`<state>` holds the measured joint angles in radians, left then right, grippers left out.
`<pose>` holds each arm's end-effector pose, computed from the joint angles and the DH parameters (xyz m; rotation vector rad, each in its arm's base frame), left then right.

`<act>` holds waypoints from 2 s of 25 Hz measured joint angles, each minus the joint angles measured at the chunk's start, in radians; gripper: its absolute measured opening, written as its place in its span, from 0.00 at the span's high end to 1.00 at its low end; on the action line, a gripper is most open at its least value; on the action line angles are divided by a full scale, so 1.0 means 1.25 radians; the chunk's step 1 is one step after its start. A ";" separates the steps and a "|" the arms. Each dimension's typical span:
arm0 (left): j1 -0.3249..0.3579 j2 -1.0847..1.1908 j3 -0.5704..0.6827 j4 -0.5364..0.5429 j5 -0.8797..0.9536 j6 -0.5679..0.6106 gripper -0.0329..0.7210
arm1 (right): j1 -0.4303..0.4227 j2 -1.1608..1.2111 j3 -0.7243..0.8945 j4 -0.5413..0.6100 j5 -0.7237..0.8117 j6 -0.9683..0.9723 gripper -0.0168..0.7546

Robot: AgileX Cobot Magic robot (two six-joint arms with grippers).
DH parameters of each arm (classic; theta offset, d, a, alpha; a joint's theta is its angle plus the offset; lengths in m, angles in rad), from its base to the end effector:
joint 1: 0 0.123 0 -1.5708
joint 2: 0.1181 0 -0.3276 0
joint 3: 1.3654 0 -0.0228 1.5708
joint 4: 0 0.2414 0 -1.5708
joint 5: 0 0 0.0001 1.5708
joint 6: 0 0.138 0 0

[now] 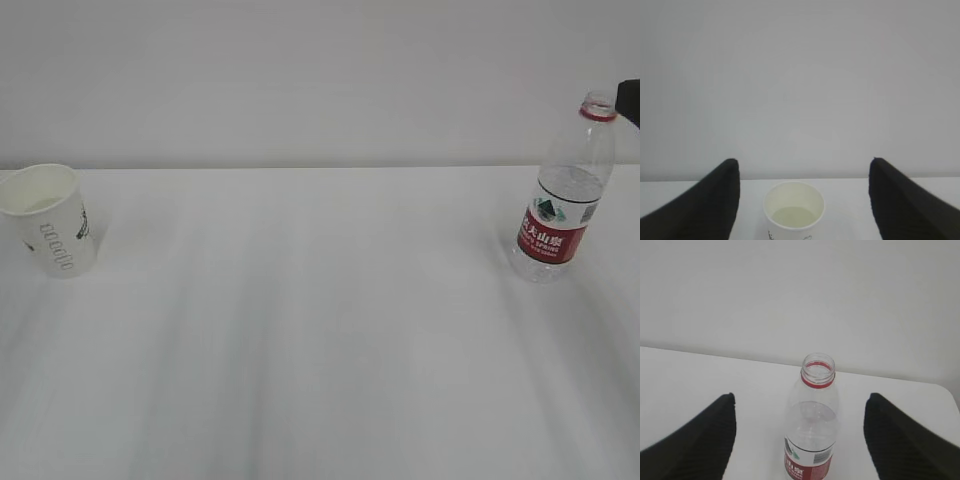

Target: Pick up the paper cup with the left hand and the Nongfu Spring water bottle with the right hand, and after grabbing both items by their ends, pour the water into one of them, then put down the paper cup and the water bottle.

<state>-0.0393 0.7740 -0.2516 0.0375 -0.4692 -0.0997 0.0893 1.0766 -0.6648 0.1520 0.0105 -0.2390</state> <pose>0.1605 -0.0087 0.3015 -0.0072 1.5378 -0.0969 0.2450 0.0222 0.3269 -0.1688 1.8982 0.0031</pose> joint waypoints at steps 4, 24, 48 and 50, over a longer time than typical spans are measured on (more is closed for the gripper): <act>0.000 -0.039 -0.019 0.003 0.075 0.000 0.18 | 0.000 -0.051 0.001 -0.002 0.051 0.000 0.21; 0.000 -0.208 -0.236 0.067 0.501 0.000 0.19 | 0.000 -0.292 0.001 -0.011 0.265 -0.001 0.21; 0.000 -0.258 -0.412 0.069 1.068 0.014 0.21 | 0.000 -0.451 0.001 -0.100 0.644 0.072 0.21; 0.000 -0.258 -0.412 0.069 1.096 0.015 0.21 | 0.000 -0.466 0.001 -0.109 0.685 0.080 0.21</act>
<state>-0.0393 0.4513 -0.7667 0.1242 0.9008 -0.0810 0.0893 0.4939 -0.6630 0.0158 0.8666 -0.1389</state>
